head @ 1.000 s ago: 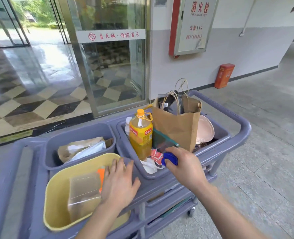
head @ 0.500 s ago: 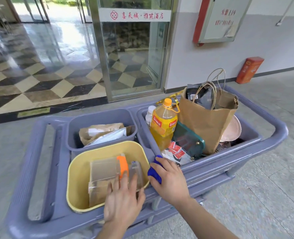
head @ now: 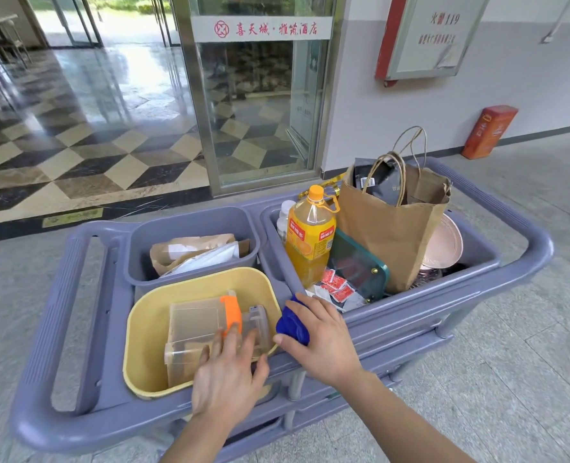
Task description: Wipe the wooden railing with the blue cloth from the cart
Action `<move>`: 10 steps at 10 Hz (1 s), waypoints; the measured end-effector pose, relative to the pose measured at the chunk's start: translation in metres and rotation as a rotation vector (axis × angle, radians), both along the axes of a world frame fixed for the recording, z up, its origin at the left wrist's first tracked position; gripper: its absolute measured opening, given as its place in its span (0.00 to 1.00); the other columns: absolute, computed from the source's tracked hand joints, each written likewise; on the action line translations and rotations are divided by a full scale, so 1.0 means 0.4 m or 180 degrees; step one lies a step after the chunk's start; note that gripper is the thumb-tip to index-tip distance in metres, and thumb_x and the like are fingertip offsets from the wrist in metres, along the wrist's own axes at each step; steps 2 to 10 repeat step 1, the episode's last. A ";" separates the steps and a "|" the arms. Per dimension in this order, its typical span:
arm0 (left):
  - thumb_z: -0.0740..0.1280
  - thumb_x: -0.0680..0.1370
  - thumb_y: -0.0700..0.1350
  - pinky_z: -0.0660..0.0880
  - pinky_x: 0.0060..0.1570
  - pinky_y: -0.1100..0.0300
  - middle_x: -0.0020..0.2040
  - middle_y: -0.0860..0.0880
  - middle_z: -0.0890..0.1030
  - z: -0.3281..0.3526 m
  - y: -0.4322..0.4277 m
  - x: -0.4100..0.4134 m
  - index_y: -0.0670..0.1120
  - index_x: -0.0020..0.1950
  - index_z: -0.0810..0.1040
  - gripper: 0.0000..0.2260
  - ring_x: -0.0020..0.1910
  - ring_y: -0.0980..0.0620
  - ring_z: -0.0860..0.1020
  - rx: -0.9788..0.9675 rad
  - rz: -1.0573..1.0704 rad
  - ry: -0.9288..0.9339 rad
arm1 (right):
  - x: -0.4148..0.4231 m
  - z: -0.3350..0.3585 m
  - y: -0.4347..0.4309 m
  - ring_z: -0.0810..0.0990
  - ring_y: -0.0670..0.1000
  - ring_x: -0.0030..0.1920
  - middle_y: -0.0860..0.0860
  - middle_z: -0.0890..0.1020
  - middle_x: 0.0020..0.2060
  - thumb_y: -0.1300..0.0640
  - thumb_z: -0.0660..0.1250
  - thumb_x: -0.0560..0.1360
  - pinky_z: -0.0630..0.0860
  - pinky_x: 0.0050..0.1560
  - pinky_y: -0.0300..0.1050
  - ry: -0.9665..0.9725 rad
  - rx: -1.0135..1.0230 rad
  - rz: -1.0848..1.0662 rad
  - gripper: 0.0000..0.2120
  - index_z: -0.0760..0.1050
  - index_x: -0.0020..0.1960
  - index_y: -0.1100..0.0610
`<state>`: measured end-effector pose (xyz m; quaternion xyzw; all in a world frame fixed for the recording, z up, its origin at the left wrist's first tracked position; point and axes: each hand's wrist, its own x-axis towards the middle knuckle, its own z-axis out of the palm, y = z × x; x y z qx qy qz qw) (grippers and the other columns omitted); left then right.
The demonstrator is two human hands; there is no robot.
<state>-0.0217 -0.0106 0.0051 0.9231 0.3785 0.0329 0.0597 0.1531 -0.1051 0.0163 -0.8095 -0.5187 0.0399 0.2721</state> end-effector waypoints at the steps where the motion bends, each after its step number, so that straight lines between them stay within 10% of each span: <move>1: 0.61 0.79 0.55 0.79 0.57 0.42 0.70 0.42 0.73 0.023 -0.002 0.001 0.49 0.69 0.74 0.21 0.67 0.39 0.74 -0.0101 0.0102 -0.0158 | 0.016 0.033 -0.025 0.66 0.49 0.69 0.43 0.70 0.70 0.29 0.57 0.73 0.64 0.70 0.49 0.0185 0.0068 -0.0044 0.32 0.69 0.69 0.46; 10: 0.61 0.79 0.55 0.79 0.57 0.42 0.70 0.42 0.73 0.023 -0.002 0.001 0.49 0.69 0.74 0.21 0.67 0.39 0.74 -0.0101 0.0102 -0.0158 | 0.016 0.033 -0.025 0.66 0.49 0.69 0.43 0.70 0.70 0.29 0.57 0.73 0.64 0.70 0.49 0.0185 0.0068 -0.0044 0.32 0.69 0.69 0.46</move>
